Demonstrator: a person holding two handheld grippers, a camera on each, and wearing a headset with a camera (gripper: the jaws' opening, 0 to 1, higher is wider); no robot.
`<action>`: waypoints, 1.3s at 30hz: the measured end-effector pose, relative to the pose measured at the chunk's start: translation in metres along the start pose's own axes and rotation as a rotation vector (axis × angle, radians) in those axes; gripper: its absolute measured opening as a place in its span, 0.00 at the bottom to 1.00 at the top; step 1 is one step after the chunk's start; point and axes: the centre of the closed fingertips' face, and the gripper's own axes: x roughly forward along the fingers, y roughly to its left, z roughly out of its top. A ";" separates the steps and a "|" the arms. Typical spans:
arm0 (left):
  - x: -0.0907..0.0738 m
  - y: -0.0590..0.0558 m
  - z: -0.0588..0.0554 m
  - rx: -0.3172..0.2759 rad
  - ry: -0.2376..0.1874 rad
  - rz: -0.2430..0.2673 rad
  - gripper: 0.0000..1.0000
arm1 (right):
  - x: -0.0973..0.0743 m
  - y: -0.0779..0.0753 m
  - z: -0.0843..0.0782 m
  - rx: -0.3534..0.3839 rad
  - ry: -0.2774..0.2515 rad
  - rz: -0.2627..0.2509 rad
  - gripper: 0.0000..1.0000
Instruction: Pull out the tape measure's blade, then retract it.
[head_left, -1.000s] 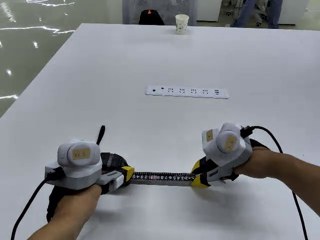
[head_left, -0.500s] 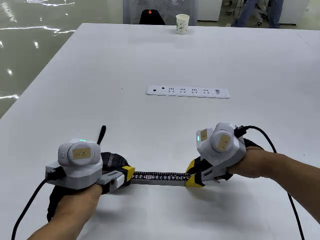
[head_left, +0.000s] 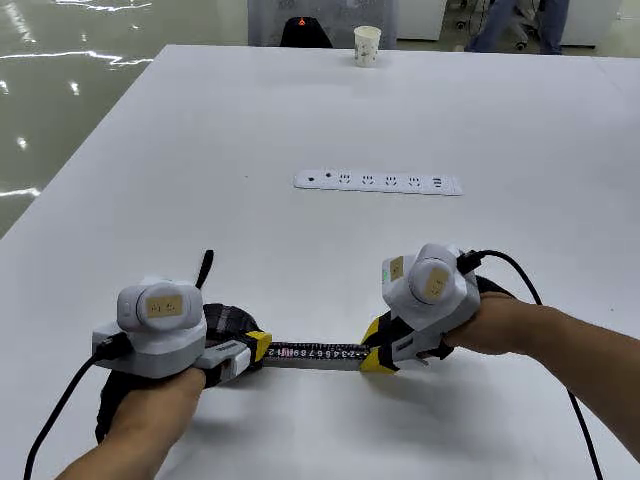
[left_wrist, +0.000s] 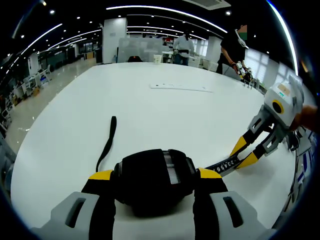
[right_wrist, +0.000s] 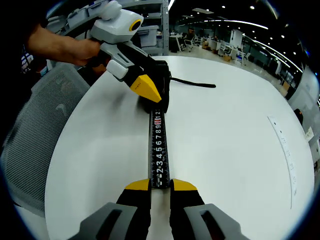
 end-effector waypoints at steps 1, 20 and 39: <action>0.000 0.000 0.000 0.000 0.000 0.000 0.57 | 0.000 0.000 0.001 0.001 -0.001 0.000 0.10; 0.001 0.001 -0.001 -0.006 0.001 -0.002 0.57 | 0.012 0.000 0.016 -0.005 -0.013 0.002 0.10; 0.001 0.002 -0.002 -0.007 0.002 -0.005 0.57 | 0.026 0.001 0.034 -0.005 -0.032 0.009 0.10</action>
